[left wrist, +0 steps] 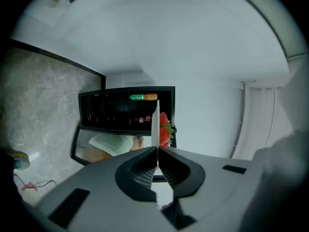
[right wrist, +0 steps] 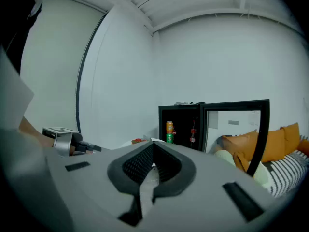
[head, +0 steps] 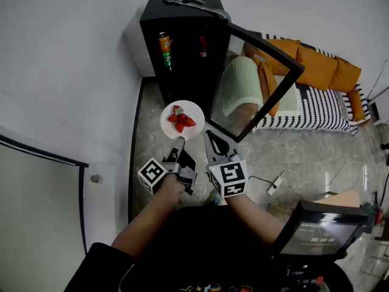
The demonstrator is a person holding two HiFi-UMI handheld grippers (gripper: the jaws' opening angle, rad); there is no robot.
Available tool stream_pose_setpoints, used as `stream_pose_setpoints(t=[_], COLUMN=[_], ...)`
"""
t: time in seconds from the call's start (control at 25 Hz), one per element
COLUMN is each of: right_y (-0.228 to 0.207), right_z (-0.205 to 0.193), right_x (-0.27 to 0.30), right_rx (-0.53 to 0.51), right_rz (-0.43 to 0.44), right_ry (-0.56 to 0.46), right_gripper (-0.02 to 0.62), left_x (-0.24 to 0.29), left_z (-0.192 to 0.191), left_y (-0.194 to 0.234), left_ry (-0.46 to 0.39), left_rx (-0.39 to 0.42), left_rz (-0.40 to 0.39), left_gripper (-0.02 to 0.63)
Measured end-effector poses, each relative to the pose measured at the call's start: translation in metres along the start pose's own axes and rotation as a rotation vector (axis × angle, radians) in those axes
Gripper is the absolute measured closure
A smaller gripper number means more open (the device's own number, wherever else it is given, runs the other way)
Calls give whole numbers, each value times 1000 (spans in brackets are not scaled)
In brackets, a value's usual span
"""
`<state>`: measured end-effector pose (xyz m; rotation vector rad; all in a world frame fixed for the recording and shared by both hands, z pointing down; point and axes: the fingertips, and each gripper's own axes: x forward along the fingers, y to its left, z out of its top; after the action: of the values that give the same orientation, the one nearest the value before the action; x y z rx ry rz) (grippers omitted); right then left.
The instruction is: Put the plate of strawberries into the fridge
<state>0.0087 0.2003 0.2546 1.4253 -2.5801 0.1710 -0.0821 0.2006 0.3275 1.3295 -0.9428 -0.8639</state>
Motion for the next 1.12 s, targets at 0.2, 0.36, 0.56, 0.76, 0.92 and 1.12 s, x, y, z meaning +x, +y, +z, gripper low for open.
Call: stream_pose_setpoints(t=[0.2,0.36,0.56,0.76,0.92,1.12], right_y=[-3,-13,-18,-39,-59,-72], right_z=[-5,-3,-16,-10,-13,-23], right_x=[-5,-6,-14,-13,-16,-26], right_rx=[13,35,21,29,33,36], right_rz=[2,19,34,50,72,104], right_ry=[1,-8,-24,-30,-13,0], right_gripper=[591,591,591,591,591,591], left_x=[-2,8,5,23,40,42], left_z=[-8,-15,-29,-40,-55,-70], left_y=[0,-1,15,10,5,13], left_ry=[-5,-10,-20,-41,-57,-84], left_rx=[-1,1,-4,-12,-14,-5], left_rz=[-2,7,5,8,4,25], left_gripper=[594,594,594,594,594,594])
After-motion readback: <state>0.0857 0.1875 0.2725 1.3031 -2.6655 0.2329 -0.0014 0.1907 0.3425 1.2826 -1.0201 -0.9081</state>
